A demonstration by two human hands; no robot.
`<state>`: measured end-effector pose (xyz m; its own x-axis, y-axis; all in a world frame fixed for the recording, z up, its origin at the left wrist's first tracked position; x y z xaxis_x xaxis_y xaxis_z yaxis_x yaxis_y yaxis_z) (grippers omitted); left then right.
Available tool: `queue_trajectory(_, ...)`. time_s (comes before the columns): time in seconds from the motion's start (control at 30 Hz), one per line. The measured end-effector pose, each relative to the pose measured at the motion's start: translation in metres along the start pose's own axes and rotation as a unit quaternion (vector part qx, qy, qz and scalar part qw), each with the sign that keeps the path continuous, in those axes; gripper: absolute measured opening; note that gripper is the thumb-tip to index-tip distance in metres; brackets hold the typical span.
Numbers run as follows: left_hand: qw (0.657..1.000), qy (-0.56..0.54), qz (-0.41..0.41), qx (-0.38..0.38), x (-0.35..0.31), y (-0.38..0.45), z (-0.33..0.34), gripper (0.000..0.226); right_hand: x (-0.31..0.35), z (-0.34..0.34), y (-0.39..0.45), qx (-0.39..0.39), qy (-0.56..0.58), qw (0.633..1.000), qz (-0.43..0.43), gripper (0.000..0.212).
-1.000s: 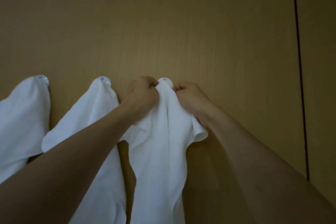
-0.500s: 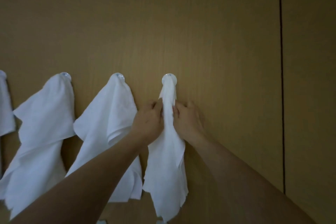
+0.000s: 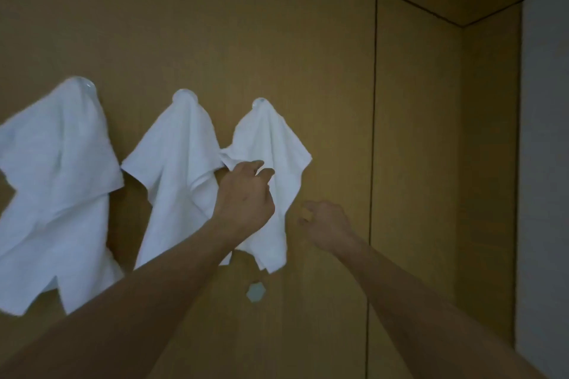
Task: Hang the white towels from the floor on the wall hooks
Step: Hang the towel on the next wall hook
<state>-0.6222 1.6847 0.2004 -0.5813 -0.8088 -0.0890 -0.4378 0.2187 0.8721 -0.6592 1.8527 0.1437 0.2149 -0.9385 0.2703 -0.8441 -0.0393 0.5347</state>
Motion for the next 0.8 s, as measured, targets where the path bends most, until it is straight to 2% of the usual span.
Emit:
queue_trajectory(0.07, 0.998, -0.058, 0.018, 0.015, -0.025, -0.015, 0.003, 0.041, -0.013, -0.017, -0.033, -0.006, -0.067, 0.997, 0.044, 0.051)
queue_trajectory(0.1, 0.996, -0.083, 0.026, 0.026, -0.038, -0.023, 0.006, 0.041, -0.021, -0.027, -0.048, -0.014, -0.094, 0.993, 0.067, 0.054)
queue_trajectory(0.23, 0.981, -0.164, 0.063, 0.078, -0.102, -0.051, 0.021, 0.044, -0.054, -0.071, -0.117, -0.020, -0.191, 0.972, 0.132, 0.056)
queue_trajectory(0.4, 0.948, -0.261, 0.117, 0.141, -0.223, -0.102, 0.039, 0.044, -0.105, -0.143, -0.251, -0.027, -0.270, 0.933, 0.235, 0.060)
queue_trajectory(0.6, 0.875, -0.370, 0.221, 0.219, -0.419, -0.189, 0.022, 0.047, -0.157, -0.225, -0.470, -0.025, -0.314, 0.869, 0.382, 0.058)
queue_trajectory(0.8, 0.785, -0.454, 0.302, 0.292, -0.632, -0.334, -0.060, 0.047, -0.165, -0.316, -0.740, -0.008, -0.339, 0.778, 0.529, 0.061)
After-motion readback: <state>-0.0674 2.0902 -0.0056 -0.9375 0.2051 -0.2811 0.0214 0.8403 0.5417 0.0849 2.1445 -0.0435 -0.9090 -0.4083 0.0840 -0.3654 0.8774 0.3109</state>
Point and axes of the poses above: each hand's wrist, its own y-axis towards the middle knuckle, its own z-axis out of the palm, x = y × z, the point moved 6 cm from there along y, towards the middle knuckle, and after that the axes turned 12 degrees about -y, right-handed, at the moved point
